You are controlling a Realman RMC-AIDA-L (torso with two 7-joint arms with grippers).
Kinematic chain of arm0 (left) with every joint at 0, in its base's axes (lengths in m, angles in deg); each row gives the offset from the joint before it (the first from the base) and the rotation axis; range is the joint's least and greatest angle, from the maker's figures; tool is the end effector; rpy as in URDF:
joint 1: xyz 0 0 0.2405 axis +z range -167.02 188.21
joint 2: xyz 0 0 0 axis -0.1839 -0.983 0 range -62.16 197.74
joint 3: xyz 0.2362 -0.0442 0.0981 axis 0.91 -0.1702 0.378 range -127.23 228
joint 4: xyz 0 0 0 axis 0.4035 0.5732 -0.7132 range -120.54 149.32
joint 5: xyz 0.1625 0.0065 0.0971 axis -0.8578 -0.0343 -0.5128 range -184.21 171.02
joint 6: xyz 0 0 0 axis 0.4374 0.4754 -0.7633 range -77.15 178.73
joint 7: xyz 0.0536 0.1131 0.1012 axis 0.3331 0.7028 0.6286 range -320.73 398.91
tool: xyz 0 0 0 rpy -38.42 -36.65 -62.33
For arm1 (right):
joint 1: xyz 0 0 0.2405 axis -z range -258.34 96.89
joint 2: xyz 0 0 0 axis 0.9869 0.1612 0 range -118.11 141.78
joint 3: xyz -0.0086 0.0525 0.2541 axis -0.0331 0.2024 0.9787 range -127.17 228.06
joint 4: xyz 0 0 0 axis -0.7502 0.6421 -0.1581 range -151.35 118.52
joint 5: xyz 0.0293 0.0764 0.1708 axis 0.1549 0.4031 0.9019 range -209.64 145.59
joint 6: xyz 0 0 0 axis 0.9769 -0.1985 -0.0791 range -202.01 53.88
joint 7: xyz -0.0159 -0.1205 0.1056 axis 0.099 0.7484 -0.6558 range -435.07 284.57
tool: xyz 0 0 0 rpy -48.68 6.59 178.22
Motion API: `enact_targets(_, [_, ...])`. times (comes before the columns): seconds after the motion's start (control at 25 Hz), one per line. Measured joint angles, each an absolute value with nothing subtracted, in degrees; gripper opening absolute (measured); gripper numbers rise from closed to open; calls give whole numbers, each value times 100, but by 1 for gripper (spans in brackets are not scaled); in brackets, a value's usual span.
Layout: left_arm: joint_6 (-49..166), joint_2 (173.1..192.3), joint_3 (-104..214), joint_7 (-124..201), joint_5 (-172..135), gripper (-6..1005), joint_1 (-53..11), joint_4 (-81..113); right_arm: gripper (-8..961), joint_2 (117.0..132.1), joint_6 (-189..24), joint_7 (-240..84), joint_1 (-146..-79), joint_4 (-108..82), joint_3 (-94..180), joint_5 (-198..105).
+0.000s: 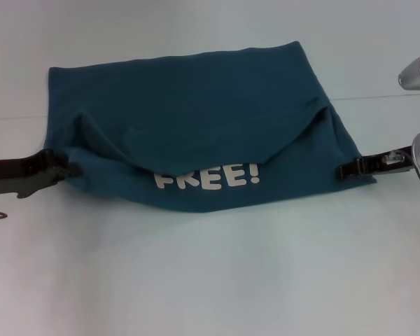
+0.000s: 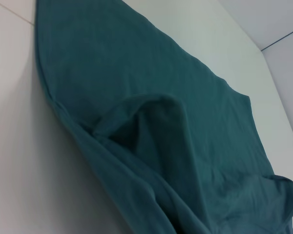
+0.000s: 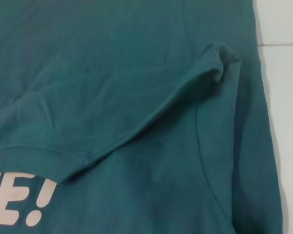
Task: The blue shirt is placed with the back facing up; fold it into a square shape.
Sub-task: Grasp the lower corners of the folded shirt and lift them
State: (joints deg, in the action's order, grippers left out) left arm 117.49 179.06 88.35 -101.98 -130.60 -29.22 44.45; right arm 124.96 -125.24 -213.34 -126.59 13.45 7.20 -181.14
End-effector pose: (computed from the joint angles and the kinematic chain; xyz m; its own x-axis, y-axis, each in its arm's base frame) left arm -0.2796 0.4032 0.0222 0.0381 0.8343 0.5500 0.9984 -0.0554 0.0148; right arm 0.3012 0.4280 0.0124 0.4249 -0.8293 -0.3630 -0.8324 -0.2004 -0.5167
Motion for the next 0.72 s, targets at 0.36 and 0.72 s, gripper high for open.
enact_targets(0.36, [11749,17906,8835,-10198,-13060,5,-2922,4444,483,12455,-12565,-21346,-12661,1318,693,-18143])
enact_targets(0.72, [12296,17861,8854,-10353,-13323,6,-2868,4677,60,12360,-13743,-21462,-12531,1993,722,-18177])
